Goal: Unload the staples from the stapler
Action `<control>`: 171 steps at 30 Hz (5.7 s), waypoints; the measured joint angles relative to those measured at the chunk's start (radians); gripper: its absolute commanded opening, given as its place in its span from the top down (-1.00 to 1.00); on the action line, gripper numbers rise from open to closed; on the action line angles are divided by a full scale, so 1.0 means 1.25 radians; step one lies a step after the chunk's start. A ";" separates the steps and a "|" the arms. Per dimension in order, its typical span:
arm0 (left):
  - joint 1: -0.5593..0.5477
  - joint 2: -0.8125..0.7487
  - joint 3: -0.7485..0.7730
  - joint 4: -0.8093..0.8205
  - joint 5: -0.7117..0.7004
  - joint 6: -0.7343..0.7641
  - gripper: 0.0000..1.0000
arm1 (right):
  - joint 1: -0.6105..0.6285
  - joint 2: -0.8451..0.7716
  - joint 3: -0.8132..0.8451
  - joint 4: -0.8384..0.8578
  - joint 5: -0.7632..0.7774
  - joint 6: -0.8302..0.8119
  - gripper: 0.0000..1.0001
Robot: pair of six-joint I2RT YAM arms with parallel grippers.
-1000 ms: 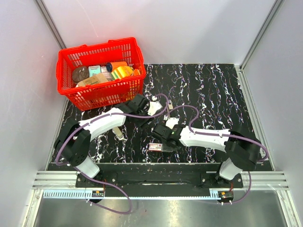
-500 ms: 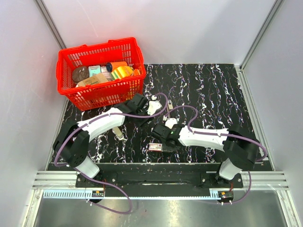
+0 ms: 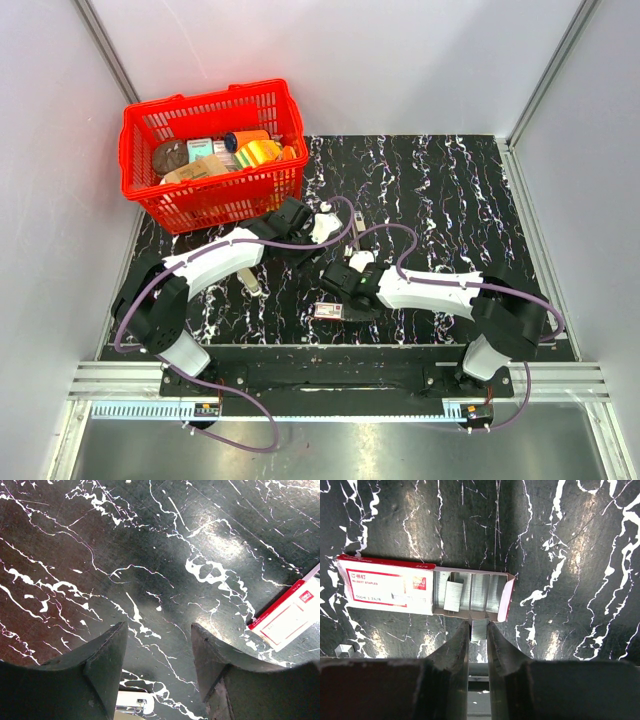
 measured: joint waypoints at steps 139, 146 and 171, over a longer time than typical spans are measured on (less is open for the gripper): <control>0.000 -0.029 0.000 -0.035 0.034 0.000 -0.22 | -0.054 -0.057 -0.045 0.072 -0.067 -0.124 0.10; 0.000 -0.029 0.000 -0.035 0.041 0.000 -0.22 | -0.056 -0.084 -0.045 0.072 -0.060 -0.124 -0.01; 0.002 -0.029 0.000 -0.036 0.042 0.001 -0.22 | -0.056 0.024 0.009 0.051 -0.061 -0.145 0.26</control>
